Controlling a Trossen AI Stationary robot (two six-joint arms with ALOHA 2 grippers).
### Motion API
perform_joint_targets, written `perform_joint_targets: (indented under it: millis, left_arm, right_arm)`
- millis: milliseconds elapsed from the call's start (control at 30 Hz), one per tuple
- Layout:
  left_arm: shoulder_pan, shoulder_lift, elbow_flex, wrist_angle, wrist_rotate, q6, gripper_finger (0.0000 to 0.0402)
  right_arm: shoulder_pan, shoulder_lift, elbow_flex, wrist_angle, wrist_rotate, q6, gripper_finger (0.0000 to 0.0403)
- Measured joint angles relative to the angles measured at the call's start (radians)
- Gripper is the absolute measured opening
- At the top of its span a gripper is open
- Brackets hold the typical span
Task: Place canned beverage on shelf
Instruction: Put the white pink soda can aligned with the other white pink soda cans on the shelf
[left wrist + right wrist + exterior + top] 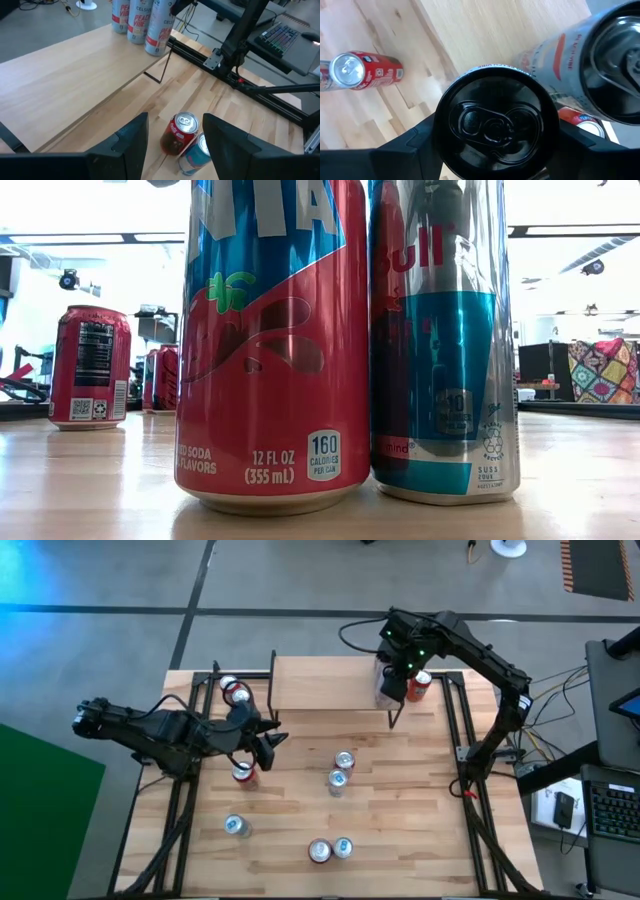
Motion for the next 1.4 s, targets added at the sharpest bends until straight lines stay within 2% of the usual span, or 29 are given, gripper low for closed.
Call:
perform_joint_targets:
  millis: [200,500,800,1400]
  left_arm:
    - [0.0,0.0,0.0,-0.018,0.001,0.0,0.0173]
    - [0.0,-0.001,0.0,-0.028,0.001,0.032,0.0173]
    - [0.005,-0.013,0.0,-0.06,0.0,0.041,0.0173]
    - [0.021,-0.031,0.0,-0.133,0.0,0.062,0.0173]
  right_arm:
    - [0.001,0.0,-0.002,0.003,0.097,-0.023,0.0289]
    - [0.001,-0.006,-0.002,0.001,0.092,-0.005,0.0347]
    - [0.0,-0.014,0.006,-0.008,0.093,0.036,0.0341]
    - [-0.002,-0.054,0.086,0.006,0.093,0.067,0.0354]
